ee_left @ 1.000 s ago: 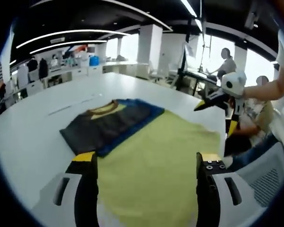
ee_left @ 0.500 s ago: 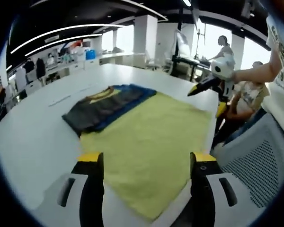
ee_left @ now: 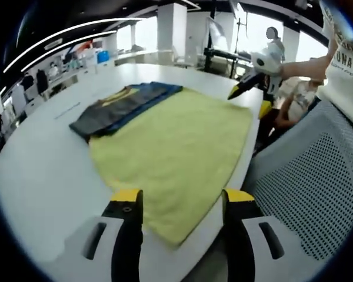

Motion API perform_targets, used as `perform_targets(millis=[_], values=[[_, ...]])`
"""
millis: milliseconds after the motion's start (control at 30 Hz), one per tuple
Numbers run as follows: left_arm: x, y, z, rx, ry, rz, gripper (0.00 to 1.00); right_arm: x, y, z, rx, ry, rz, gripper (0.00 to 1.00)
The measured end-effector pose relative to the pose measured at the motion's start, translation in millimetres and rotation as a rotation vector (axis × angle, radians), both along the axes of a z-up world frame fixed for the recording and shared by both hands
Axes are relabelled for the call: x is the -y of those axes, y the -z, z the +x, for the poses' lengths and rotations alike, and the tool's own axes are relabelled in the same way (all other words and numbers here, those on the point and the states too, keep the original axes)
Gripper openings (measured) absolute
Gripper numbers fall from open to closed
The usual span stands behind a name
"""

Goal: Fold the garment on the visible template until the final outline fits inside the template.

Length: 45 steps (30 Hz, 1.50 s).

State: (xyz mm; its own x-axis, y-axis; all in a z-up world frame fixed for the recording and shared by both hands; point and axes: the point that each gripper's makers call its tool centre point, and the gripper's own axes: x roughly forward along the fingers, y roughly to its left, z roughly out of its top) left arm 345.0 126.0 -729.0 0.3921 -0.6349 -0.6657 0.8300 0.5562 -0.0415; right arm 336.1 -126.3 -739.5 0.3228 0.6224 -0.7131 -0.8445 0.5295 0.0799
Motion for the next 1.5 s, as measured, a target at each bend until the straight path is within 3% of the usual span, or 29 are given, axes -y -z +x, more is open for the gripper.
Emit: perform_targets(millis=[200,400,533,867,1067,1233,1500], values=[[-5,18.1,-12.5,-0.032,0.034,0.054,0.43,7,7.4,-6,-0.001,-0.028,-0.053,0.56],[-9,20.4,-12.9,-0.025,0.035,0.076,0.40,12,10.5,-8,-0.002,-0.043,-0.082,0.49],[-16,27.1,-14.4,-0.013,0.050,0.132,0.36,19,15.4,-13,-0.009,-0.079,-0.132,0.45],[-24,25.2,-9.0,0.011,0.045,0.159,0.28,30,17.8,-11,0.004,-0.087,-0.177,0.30],[-24,26.0,-6.5,-0.020,0.054,0.155,0.23,32,17.6,-7,-0.004,-0.101,-0.193,0.24],[-25,25.4,-1.8,-0.022,0.065,0.160,0.18,36,18.1,0,0.000,-0.091,-0.207,0.13],[-25,25.5,2.3,-0.015,0.075,0.182,0.07,36,18.2,3,0.007,-0.091,-0.216,0.06]])
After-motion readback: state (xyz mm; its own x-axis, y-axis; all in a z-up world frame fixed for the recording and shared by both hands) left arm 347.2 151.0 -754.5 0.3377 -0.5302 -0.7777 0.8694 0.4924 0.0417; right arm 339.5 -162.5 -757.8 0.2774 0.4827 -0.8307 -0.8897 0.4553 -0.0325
